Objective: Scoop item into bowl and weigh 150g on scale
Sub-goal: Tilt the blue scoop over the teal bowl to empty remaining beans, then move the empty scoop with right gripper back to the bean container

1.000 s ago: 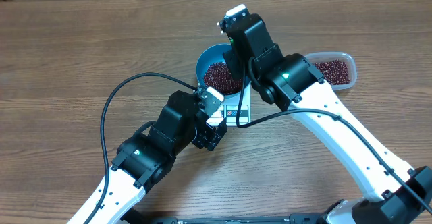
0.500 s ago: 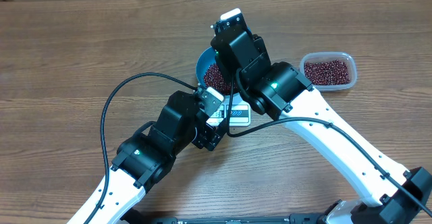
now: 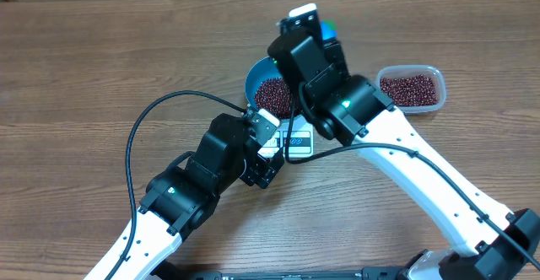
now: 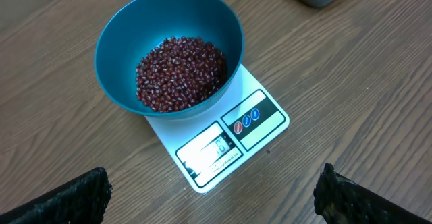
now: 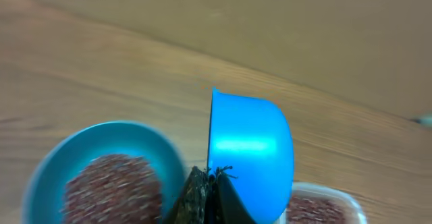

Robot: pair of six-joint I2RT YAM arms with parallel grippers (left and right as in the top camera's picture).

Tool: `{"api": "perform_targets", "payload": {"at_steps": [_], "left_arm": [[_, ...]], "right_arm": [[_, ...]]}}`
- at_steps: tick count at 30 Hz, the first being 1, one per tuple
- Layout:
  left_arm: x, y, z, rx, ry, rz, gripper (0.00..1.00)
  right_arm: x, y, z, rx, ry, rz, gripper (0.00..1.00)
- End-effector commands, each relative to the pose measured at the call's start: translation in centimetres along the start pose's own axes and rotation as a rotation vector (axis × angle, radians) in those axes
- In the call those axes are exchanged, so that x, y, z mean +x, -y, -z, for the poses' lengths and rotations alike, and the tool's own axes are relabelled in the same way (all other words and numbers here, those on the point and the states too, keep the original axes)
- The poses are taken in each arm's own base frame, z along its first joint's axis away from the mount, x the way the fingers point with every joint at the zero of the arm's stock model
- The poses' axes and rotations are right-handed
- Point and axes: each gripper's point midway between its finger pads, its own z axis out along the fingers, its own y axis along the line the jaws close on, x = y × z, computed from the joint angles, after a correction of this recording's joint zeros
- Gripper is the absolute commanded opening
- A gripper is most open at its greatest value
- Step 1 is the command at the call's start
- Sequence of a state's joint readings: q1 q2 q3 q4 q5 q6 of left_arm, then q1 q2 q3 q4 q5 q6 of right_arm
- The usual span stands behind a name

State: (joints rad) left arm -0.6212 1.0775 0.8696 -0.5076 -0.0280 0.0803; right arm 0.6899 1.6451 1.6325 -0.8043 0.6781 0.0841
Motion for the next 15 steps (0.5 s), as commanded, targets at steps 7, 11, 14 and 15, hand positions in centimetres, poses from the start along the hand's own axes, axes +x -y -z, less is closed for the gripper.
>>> {"api": "perform_targets", "payload": {"at_steps": [7, 11, 14, 15], "left_arm": [[0.2, -0.1, -0.1, -0.005, -0.005, 0.006, 1.00], [0.2, -0.1, -0.1, -0.005, -0.005, 0.006, 1.00], [0.2, -0.1, -0.1, -0.005, -0.005, 0.006, 1.00], [0.2, -0.1, -0.1, -0.005, -0.005, 0.006, 1.00]], "right_arm": [[2.9, 9.8, -2.7, 0.217, -0.145, -0.193, 0.04], [5.3, 12.3, -3.9, 0.195, -0.249, -0.247, 0.04], [6.9, 14.2, -5.0, 0.190, -0.303, -0.295, 0.04], [7.8, 15.0, -5.6, 0.199, -0.330, -0.313, 0.04]]}}
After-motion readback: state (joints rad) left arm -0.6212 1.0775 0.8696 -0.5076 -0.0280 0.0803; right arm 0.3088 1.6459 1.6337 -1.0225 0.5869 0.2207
